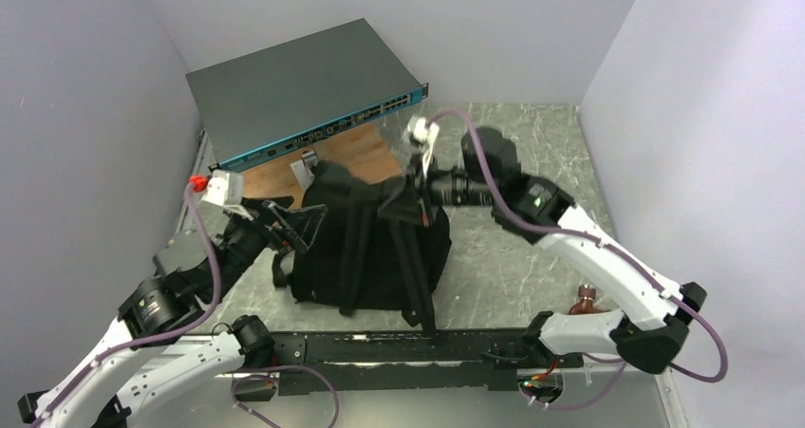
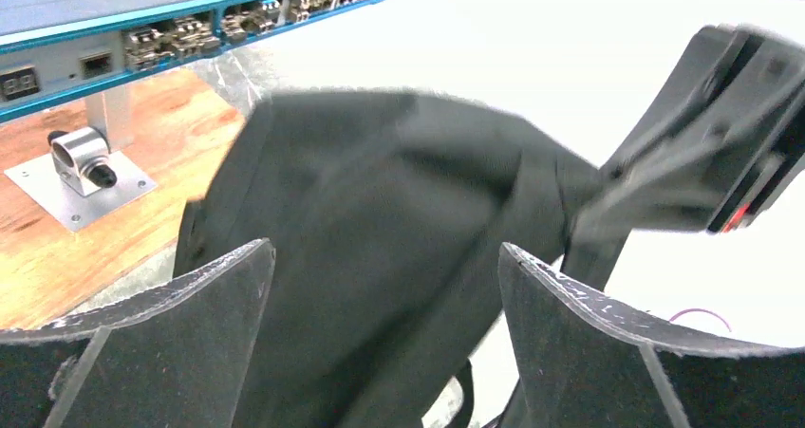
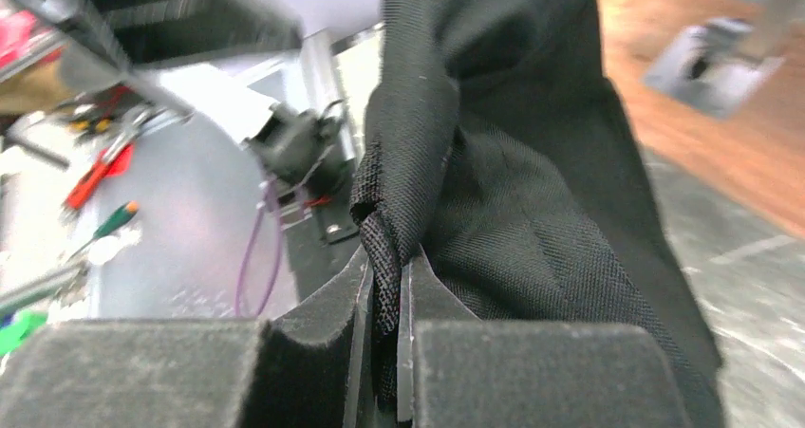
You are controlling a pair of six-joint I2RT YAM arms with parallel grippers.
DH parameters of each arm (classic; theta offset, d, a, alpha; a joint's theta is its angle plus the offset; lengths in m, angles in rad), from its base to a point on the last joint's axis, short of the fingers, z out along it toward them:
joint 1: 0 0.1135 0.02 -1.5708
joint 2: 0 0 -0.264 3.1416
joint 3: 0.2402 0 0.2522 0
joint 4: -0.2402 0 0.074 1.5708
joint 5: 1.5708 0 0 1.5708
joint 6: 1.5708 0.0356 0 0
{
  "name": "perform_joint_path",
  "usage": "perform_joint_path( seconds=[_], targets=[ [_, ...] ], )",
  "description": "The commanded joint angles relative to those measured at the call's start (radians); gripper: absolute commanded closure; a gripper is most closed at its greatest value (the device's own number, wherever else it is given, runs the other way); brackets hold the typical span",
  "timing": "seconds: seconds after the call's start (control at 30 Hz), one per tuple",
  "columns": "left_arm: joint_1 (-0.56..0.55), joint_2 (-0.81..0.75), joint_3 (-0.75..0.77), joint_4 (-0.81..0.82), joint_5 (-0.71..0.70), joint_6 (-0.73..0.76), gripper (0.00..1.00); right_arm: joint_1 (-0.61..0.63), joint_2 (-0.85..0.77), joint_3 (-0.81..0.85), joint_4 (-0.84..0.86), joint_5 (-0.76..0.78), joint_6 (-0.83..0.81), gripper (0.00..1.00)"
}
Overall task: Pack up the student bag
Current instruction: Place the student bag at the center of the board, then move the student bag to the center of the board.
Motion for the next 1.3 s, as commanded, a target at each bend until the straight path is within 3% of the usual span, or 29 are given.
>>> perform_joint_path(
  seconds=[0.0,0.13,0.3,0.37,0.53,0.7,0.73,0.83,1.07,1.17,1.27],
  targets=[
    [0.003,-0.128,-0.043,-0.025,-0.046,-0.013,0.07,0.116,-0.152,-0.355,0.393,-0.213,0.088,1.0],
    [0.002,-0.242,-0.036,-0.075,-0.097,-0.013,0.08,0.269,-0.126,-0.372,0.36,-0.112,0.03,0.83],
    [0.003,-0.253,0.041,-0.172,-0.138,-0.03,0.07,0.283,-0.049,-0.291,0.273,0.034,-0.013,0.58],
    [0.003,-0.227,0.066,-0.212,-0.13,-0.036,0.06,0.282,-0.032,-0.256,0.252,0.092,-0.023,0.54],
    [0.003,-0.17,0.07,-0.219,-0.08,-0.036,0.05,0.281,-0.001,-0.13,0.189,0.231,-0.084,0.57],
    [0.003,-0.149,0.054,-0.155,-0.056,-0.019,0.05,0.282,0.059,0.018,0.115,0.217,-0.18,0.63],
    [0.002,-0.143,0.058,-0.151,-0.051,-0.015,0.05,0.283,0.068,0.027,0.108,0.195,-0.186,0.68],
    [0.003,-0.123,0.076,-0.143,-0.019,0.022,0.04,0.293,0.079,0.025,0.103,0.115,-0.207,1.0],
    [0.003,-0.061,0.111,-0.174,-0.012,0.035,0.02,0.268,0.026,0.025,0.277,0.593,-0.229,1.0],
    [0.003,-0.04,0.102,-0.153,0.014,0.021,0.02,0.206,0.05,0.158,0.265,0.818,-0.247,1.0],
    [0.003,0.0,0.089,-0.119,0.064,0.01,0.02,0.173,0.098,0.315,0.247,1.008,-0.376,1.0]
  ],
)
